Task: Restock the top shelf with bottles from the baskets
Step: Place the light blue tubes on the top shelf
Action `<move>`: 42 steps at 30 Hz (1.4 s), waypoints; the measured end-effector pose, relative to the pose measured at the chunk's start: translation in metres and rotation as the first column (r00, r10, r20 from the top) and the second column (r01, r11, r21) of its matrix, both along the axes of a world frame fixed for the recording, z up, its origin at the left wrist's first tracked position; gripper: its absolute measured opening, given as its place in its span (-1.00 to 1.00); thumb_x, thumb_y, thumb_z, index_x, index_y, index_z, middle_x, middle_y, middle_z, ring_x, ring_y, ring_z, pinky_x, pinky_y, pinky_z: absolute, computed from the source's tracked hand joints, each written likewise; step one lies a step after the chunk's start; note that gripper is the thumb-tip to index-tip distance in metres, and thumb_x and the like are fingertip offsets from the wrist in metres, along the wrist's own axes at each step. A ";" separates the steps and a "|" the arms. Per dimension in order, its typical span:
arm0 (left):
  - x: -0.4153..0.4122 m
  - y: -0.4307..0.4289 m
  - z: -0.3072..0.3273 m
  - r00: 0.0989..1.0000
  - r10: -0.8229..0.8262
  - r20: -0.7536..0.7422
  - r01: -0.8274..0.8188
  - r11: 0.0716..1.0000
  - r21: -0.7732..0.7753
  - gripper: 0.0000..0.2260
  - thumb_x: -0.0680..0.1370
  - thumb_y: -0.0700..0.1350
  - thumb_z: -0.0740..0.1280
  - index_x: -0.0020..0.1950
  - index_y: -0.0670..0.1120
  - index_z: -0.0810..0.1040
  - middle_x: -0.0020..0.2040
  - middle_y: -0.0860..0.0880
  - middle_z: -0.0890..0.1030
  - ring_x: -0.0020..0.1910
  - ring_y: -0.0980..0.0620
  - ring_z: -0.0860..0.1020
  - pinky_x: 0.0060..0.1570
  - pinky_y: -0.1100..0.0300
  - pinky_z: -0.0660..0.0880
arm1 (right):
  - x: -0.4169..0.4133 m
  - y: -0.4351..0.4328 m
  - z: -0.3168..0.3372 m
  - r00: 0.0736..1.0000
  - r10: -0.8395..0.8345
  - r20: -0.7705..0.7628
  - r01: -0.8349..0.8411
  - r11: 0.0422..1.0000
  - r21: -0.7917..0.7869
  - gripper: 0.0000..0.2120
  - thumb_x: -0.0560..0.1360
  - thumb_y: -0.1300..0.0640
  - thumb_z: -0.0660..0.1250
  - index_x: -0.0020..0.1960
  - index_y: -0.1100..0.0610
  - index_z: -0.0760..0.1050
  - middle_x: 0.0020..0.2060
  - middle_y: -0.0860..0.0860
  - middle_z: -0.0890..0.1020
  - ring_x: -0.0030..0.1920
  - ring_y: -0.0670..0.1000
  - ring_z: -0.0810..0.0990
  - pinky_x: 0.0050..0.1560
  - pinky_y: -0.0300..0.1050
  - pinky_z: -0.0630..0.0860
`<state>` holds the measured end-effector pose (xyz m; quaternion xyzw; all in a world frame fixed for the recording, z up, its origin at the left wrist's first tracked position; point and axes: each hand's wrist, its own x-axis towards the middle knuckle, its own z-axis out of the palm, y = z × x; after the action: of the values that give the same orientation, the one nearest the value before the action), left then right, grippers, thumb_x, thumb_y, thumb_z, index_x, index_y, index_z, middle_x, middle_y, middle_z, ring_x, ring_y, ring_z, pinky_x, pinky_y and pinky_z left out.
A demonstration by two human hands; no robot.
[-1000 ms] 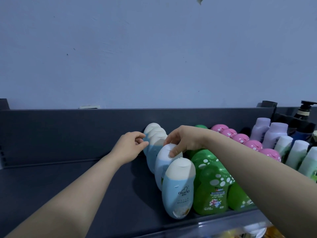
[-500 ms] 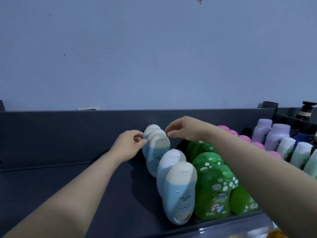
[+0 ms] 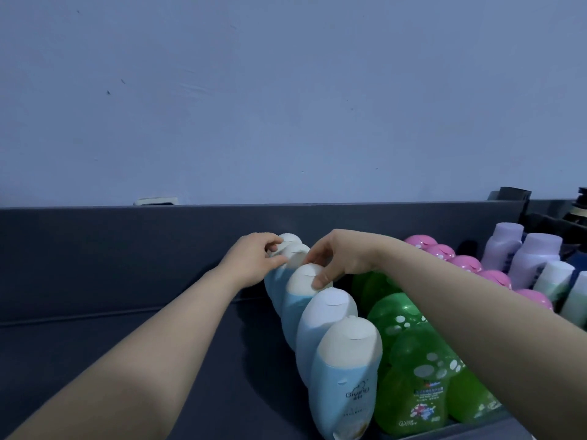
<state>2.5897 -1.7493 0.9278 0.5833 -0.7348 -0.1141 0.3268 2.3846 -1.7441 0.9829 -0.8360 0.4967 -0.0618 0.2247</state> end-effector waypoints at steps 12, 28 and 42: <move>-0.015 -0.004 0.006 0.998 -0.056 -0.013 0.057 0.987 0.149 -0.71 0.41 0.05 0.50 0.05 0.06 0.51 0.02 0.06 0.60 -0.03 0.05 0.56 -0.02 0.14 0.50 | -0.008 0.014 0.004 0.995 0.016 0.098 -0.031 0.988 0.149 -0.62 0.37 0.19 0.54 0.18 0.08 0.60 0.06 0.04 0.67 0.09 0.06 0.65 0.12 -0.14 0.59; -0.003 -0.021 0.016 0.996 0.065 0.067 -0.066 0.998 0.014 -0.72 0.59 -0.01 0.24 0.24 -0.09 0.54 0.14 0.00 0.58 0.14 -0.04 0.53 0.14 0.11 0.45 | -0.032 0.007 0.018 0.969 -0.130 0.212 0.135 0.991 -0.006 -0.71 0.47 0.31 0.31 0.09 0.02 0.60 -0.05 -0.05 0.67 0.06 0.05 0.65 0.15 -0.08 0.58; -0.001 -0.035 0.006 0.999 -0.053 0.006 0.052 0.990 0.129 -0.72 0.47 -0.07 0.44 0.15 0.01 0.52 0.05 0.06 0.59 -0.01 0.07 0.53 -0.08 0.25 0.39 | -0.039 -0.001 0.016 0.961 -0.192 0.198 0.198 0.980 -0.010 -0.71 0.47 0.31 0.32 0.13 0.06 0.59 -0.03 -0.02 0.67 0.01 -0.04 0.66 0.09 -0.15 0.59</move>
<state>2.5892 -1.7840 0.9342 0.5840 -0.7426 -0.1671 0.2821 2.3459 -1.7447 0.9993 -0.7761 0.5513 -0.1728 0.2530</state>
